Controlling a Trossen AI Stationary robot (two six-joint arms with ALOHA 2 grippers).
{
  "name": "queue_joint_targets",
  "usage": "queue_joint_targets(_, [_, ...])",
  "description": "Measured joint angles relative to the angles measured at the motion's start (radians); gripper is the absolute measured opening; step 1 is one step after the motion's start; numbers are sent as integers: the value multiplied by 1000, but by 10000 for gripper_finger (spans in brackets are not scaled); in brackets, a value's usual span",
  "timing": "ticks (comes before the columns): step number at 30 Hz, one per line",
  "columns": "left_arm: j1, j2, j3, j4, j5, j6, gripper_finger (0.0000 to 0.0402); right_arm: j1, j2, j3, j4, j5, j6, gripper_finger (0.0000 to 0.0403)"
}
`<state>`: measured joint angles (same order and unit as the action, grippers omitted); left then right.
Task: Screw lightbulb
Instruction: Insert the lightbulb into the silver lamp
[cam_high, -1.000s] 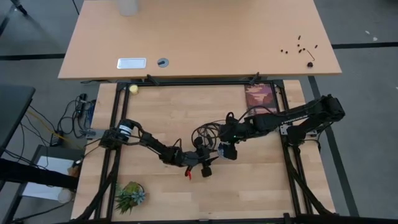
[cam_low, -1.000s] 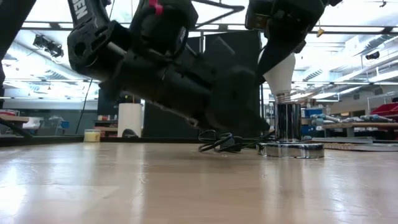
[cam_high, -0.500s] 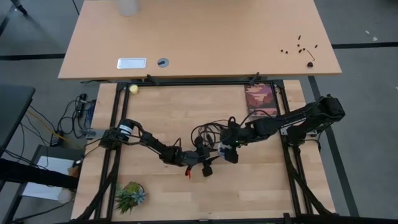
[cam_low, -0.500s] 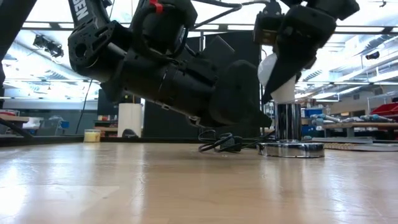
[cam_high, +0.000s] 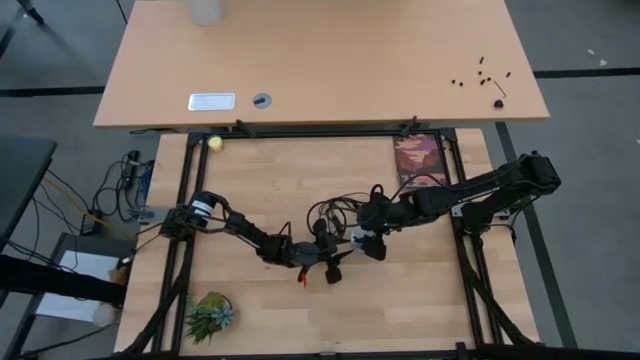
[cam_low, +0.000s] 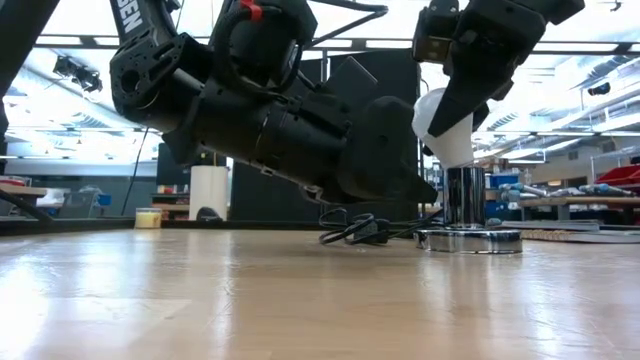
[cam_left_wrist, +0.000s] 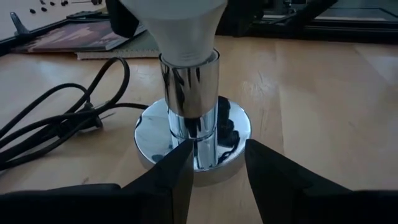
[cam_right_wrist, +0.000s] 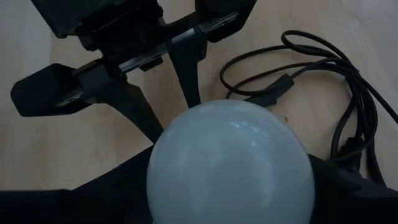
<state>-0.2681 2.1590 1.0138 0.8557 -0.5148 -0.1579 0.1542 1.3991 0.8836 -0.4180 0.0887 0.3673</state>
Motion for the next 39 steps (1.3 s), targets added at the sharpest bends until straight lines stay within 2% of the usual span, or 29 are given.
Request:
queue_joint_targets(5, [0, 0, 0, 1, 0, 2, 149, 9, 0, 1, -10, 2, -9, 279])
queue_joint_targets(14, [0, 0, 0, 94, -2, 101, 149, 31, -10, 1, -40, 27, 20, 281])
queue_joint_targets(25, [0, -1, 5, 192, -13, 204, 149, 31, -94, -1, -74, 26, 58, 324])
queue_joint_targets(33, [10, -1, 61, 179, -13, 264, 149, 38, -119, -1, -148, 42, 94, 320])
queue_joint_targets(39, [20, -1, 107, 99, 4, 286, 149, 51, -121, 0, -167, 48, 98, 316])
